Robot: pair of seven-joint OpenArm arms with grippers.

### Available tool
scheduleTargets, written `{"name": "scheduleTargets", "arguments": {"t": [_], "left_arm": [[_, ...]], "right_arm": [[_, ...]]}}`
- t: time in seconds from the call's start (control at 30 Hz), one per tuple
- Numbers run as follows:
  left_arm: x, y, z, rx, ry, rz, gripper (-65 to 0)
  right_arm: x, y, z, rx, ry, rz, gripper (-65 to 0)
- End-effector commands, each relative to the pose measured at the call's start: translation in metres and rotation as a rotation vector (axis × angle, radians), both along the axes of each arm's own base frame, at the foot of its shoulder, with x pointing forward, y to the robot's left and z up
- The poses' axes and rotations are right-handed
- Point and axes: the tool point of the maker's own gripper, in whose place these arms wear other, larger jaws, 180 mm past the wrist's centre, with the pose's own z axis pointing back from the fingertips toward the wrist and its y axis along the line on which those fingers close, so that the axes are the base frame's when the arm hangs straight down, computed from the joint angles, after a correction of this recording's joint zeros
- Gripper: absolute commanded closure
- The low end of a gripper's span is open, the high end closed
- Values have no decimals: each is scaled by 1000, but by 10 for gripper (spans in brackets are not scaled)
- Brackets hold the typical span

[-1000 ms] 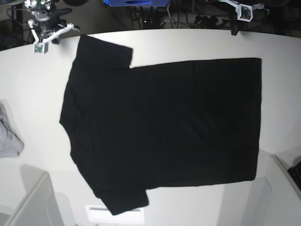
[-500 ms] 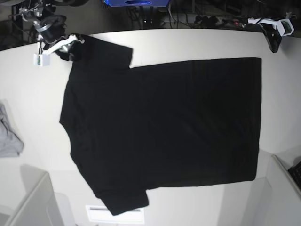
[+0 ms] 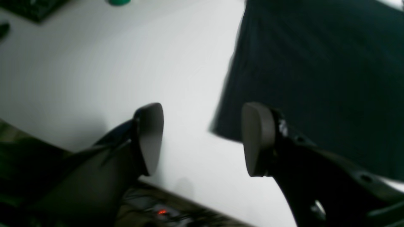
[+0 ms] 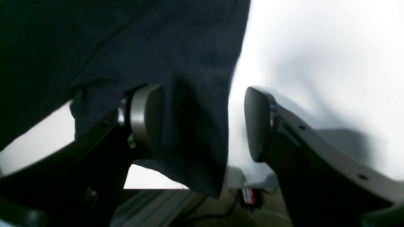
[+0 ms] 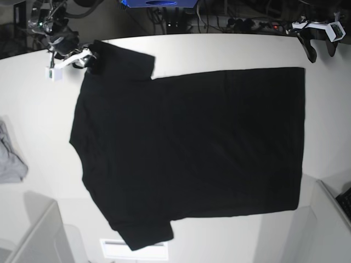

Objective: Fold the T-shirt properly
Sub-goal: 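Move both grippers down to the shoulder corners of the black T-shirt, then close both grippers on the shoulder corners and lift the shirt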

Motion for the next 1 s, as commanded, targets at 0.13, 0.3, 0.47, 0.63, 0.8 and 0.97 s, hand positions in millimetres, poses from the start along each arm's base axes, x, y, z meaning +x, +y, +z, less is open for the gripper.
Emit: {"name": "scheduleTargets", "arguments": {"t": [0.13,0.3,0.47,0.63,0.8,0.97], "left_arm": [[-7,3,-12,-104,-26,10,-382],[-7,3,-20,-85,-4,-1,-382],[-1,5,-21,-102,-27,17,-382],[7,0,-37,-156,44,10,-382],[7,10,-46,-185,62,78,-382],[6,20,-62,-235,127,134,-382]], "right_arm": [[-4,-6,-5,-15,23,4,-375],[-12,2,-9,0,46,17,-339],[-21,30,-16,40,74,91,-279],[-22,34,-17,46,78,97,-218],[-21,33,-17,44,78,100,0],[-24,34,-18,47,93,108,0]]}}
